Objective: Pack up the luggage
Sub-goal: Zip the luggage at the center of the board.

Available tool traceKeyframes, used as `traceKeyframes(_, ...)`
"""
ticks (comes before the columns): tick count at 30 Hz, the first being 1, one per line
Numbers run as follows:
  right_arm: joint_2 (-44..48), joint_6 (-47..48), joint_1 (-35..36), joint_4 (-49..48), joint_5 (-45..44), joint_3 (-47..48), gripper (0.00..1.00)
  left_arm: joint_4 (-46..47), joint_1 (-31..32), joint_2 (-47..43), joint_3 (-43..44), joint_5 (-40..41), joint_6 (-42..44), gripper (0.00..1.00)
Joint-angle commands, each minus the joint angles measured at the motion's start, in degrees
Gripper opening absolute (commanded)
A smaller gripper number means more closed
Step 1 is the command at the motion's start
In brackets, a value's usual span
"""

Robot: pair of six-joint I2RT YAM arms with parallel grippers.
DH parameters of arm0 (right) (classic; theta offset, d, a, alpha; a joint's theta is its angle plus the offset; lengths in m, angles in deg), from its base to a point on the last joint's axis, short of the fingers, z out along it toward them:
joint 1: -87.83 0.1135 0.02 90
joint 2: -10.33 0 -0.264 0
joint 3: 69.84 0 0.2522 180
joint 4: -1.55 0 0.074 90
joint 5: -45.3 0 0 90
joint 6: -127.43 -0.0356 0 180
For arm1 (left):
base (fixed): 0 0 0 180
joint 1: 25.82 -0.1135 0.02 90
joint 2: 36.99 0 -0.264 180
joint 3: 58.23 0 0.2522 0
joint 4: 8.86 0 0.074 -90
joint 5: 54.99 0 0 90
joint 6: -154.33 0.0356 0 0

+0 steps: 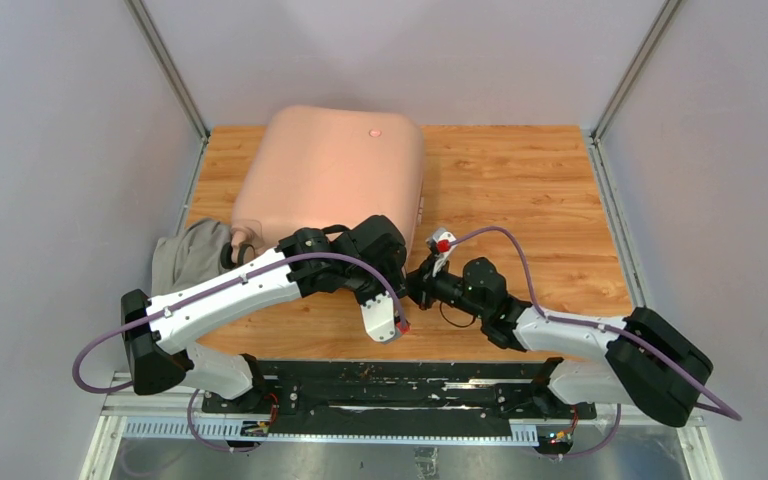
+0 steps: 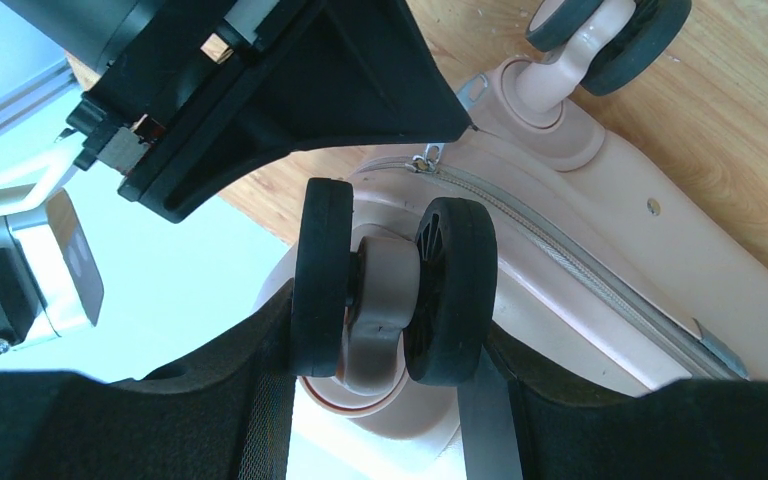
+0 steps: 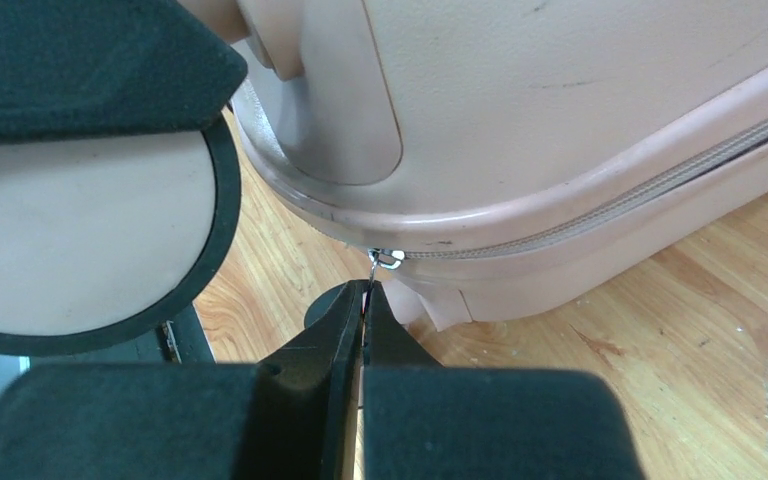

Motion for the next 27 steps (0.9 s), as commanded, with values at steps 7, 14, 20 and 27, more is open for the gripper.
traceKeyframes(7, 3.55, -1.07, 6.08, -9.24, -0.16, -2.46, 0.00, 25.64, -3.27, 1.27, 4.11, 4.33, -12.07, 0.00)
traceKeyframes(14, 7.42, -4.41, -5.87, -9.05, -3.65, -6.14, 0.00, 28.88, -5.39, 11.23, 13.38, 3.38, -20.59, 0.00)
traceKeyframes(20, 2.62, -5.32, -12.90, -13.77, -3.00, -7.53, 0.00, 27.06, -5.71, 16.15, 19.34, 2.52, -21.46, 0.00)
traceKeyframes(27, 4.45, -8.36, -27.07, -11.68, 2.72, -10.93, 0.07, 26.77, -6.59, 13.54, 16.32, 2.07, -20.66, 0.00)
